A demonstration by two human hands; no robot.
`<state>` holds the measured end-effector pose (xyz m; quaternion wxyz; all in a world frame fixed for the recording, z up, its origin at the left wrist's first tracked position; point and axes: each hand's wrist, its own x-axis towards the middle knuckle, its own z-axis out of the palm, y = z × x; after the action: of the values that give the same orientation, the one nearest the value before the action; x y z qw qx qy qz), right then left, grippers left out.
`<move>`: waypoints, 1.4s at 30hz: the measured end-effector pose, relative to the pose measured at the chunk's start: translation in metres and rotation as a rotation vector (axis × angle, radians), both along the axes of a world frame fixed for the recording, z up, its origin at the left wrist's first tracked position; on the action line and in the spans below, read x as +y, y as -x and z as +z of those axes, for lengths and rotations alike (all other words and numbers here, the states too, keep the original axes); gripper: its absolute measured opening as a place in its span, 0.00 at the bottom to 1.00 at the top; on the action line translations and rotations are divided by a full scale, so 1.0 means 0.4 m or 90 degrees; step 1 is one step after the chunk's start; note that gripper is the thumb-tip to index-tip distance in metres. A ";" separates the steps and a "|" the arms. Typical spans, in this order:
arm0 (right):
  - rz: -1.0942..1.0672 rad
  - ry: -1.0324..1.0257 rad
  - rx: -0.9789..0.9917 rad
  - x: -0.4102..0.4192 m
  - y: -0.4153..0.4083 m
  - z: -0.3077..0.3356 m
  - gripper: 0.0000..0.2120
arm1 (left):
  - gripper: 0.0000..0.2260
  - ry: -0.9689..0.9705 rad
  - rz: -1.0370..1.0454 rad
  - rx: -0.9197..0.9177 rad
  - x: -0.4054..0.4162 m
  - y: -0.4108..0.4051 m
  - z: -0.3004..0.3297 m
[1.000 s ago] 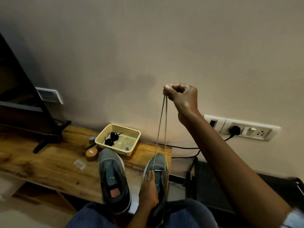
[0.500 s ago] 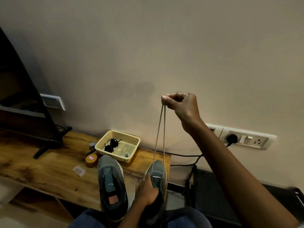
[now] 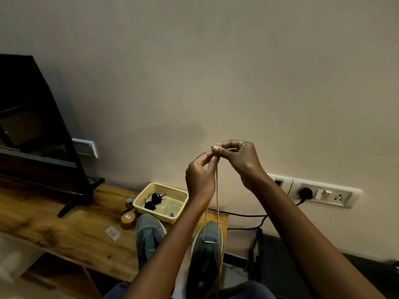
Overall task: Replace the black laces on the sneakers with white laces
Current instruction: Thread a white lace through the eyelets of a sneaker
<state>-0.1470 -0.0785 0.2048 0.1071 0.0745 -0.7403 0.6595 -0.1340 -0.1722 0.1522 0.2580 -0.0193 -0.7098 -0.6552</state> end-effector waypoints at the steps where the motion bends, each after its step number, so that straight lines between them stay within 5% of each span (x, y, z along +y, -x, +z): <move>1: -0.001 -0.004 -0.001 0.002 -0.001 0.000 0.02 | 0.10 -0.003 0.008 -0.005 -0.002 0.004 0.003; 10: -0.028 0.046 -0.033 0.020 -0.013 -0.027 0.05 | 0.08 -0.033 0.034 -0.003 -0.046 0.016 -0.017; 17: -0.077 0.154 -0.103 0.060 -0.011 -0.132 0.04 | 0.06 -0.019 0.242 -0.068 -0.203 0.066 -0.124; 26: -0.047 -0.045 -0.295 0.038 0.041 -0.497 0.06 | 0.16 0.369 0.116 -0.436 -0.201 0.011 -0.437; 32: -0.017 -0.169 -0.369 0.013 0.053 -0.641 0.06 | 0.11 0.366 -0.135 -0.538 -0.115 -0.007 -0.551; 36: -0.011 -0.260 -0.377 0.014 0.055 -0.686 0.02 | 0.15 0.429 -0.125 -0.573 -0.092 0.011 -0.585; 42: 0.040 -0.372 -0.356 0.021 0.067 -0.712 0.03 | 0.03 0.422 -0.129 -0.581 -0.109 0.062 -0.603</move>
<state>-0.1736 -0.0700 -0.0800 -0.1443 -0.0580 -0.8944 0.4194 -0.1589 -0.2157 -0.0892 -0.1586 0.1173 -0.9115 -0.3609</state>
